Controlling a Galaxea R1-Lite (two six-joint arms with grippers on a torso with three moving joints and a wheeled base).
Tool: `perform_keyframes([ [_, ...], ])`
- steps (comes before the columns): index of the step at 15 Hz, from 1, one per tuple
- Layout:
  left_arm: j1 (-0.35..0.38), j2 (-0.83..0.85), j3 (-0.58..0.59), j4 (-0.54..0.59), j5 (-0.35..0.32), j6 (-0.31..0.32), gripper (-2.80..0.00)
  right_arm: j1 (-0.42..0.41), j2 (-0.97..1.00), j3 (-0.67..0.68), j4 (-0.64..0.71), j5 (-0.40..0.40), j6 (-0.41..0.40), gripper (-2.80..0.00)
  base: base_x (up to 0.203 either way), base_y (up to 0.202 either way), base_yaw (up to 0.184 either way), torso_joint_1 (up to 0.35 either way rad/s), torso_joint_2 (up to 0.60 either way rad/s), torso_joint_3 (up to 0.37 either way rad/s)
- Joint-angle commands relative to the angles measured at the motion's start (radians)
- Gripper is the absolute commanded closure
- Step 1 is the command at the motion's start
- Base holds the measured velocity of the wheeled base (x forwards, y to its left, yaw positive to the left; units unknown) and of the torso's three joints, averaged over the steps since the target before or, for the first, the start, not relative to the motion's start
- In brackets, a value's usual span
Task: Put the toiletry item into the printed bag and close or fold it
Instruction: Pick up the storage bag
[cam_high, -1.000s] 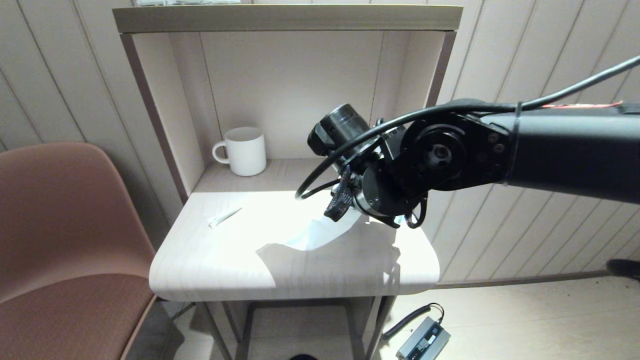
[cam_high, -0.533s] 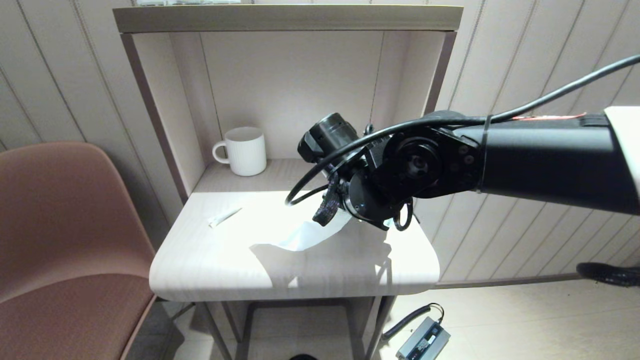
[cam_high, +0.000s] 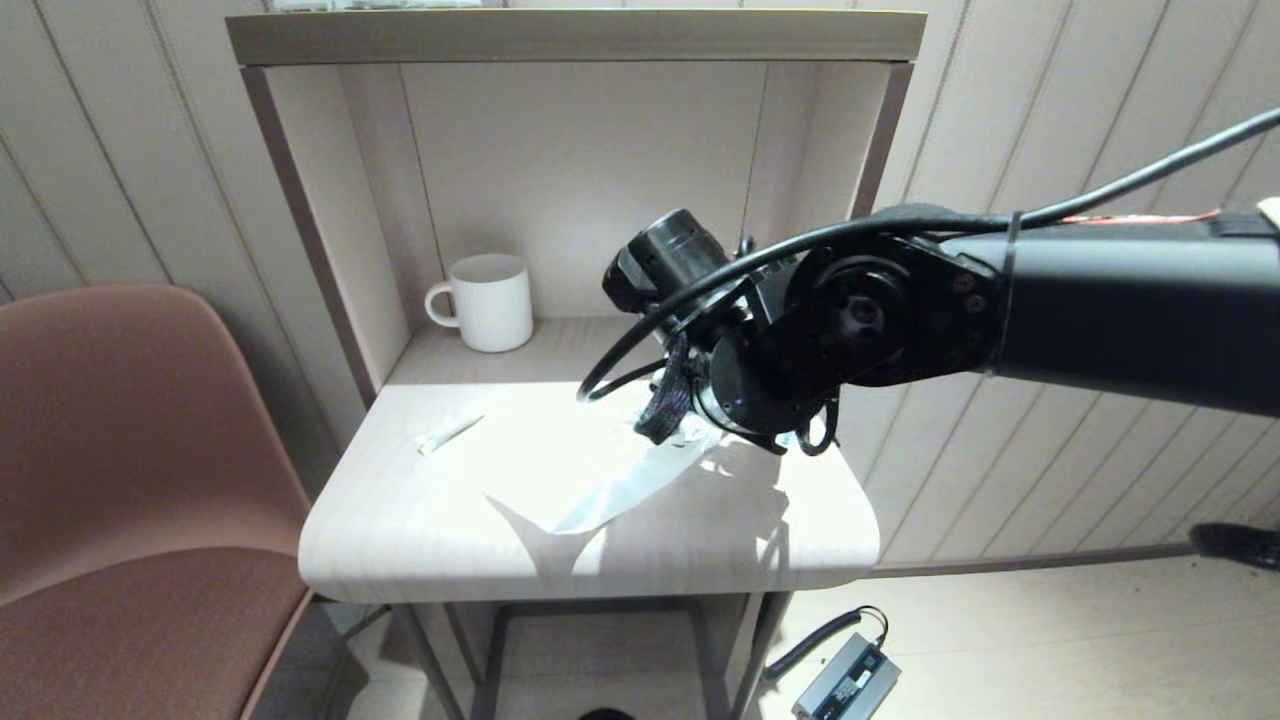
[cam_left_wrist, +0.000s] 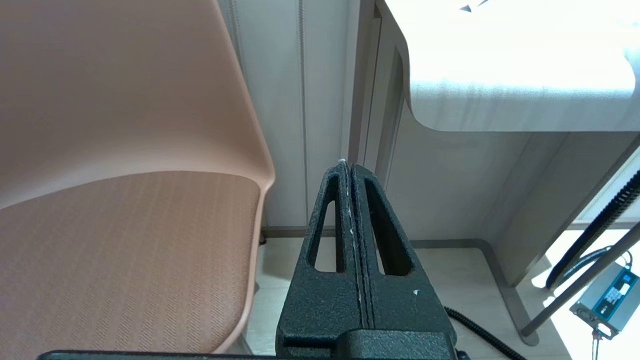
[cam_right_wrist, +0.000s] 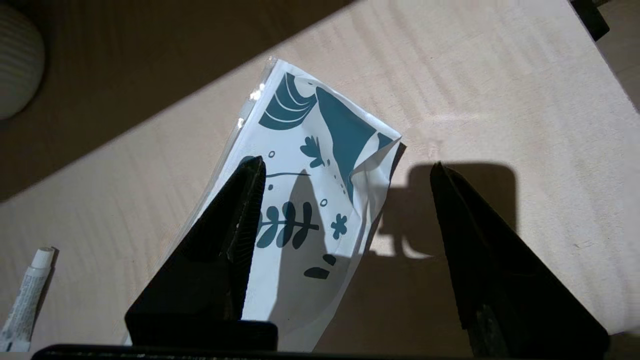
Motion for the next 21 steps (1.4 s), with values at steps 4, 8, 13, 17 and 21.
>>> perform_keyframes([
  [4, 0.0, 0.0, 0.0, 0.0, 0.0, 0.0, 0.0, -0.087, -0.159, 0.033, 0.001, 0.168, -0.257, -2.8, 0.0, 0.0, 0.0, 0.0, 0.0, 0.0],
  [8, 0.0, 0.0, 0.0, 0.0, 0.0, 0.0, 0.0, -0.388, -0.22, 0.128, 0.005, 0.606, -0.714, -2.8, 0.0, 0.0, 0.0, 0.0, 0.0, 0.0],
  [13, 0.0, 0.0, 0.0, 0.0, 0.0, 0.0, 0.0, -0.617, -0.192, 0.179, 0.013, 1.145, -0.938, -2.8, 0.0, 0.0, 0.0, 0.0, 0.0, 0.0],
  [17, 0.0, 0.0, 0.0, 0.0, -0.002, 0.001, 0.0, -0.614, -0.2, 0.141, 0.045, 1.201, -0.912, -2.8, 0.0, 0.0, 0.0, 0.0, 0.0, 0.0],
  [21, 0.0, 0.0, 0.0, 0.0, -0.002, 0.001, 0.0, -0.61, -0.128, 0.016, 0.194, 1.267, -0.909, -2.8, 0.0, 0.0, 0.0, 0.0, 0.0, 0.0],
])
